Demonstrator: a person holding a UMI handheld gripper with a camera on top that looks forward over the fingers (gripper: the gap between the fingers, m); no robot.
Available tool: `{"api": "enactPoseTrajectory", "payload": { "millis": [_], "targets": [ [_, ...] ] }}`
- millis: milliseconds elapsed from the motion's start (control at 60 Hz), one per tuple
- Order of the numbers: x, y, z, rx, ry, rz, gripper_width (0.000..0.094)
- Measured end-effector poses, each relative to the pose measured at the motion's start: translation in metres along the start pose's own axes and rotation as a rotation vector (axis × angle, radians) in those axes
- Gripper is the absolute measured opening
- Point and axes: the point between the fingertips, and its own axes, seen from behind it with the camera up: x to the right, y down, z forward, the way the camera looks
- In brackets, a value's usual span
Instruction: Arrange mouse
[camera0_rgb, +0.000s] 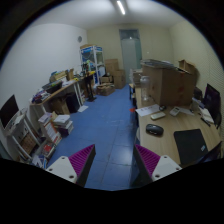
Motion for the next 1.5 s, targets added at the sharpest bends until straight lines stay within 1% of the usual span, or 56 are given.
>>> {"api": "enactPoseTrajectory", "payload": {
  "millis": [150,300,317,450,467,483,617,717,950,1083,1217,1333,1400,1467,1483,1500],
  "targets": [
    [0.021,-0.002,0.001,0.002,0.041,0.001,0.0784],
    [0.067,0.005,0.026,-0.011,0.077,-0.004,0.078],
    [0.083,0.005,0.031,-0.014,0.077,-0.005,0.078],
    [0.131,0.018,0.065,-0.057,0.094,-0.021,0.0782],
    [0.127,0.02,0.069,-0.059,0.102,-0.026,0.078],
    [0.15,0.021,0.079,-0.061,0.099,-0.034,0.0781],
    [0.2,0.026,0.124,-0.072,0.133,-0.123,0.0786],
    [0.225,0.03,0.16,-0.083,0.109,-0.148,0.0775],
    [0.25,0.03,0.212,-0.104,0.054,-0.158,0.0775],
    [0.246,0.022,0.231,-0.088,-0.009,-0.119,0.0784],
    [0.245,0.012,0.248,-0.076,-0.028,-0.126,0.0786],
    [0.243,0.004,0.26,-0.065,-0.024,-0.123,0.0783],
    [0.243,0.001,0.265,-0.061,-0.018,-0.119,0.0765],
    [0.241,-0.001,0.267,-0.057,-0.014,-0.115,0.0715],
    [0.241,-0.001,0.268,-0.057,-0.013,-0.114,0.0722],
    [0.24,-0.001,0.269,-0.056,-0.011,-0.111,0.0651]
  ]
}}
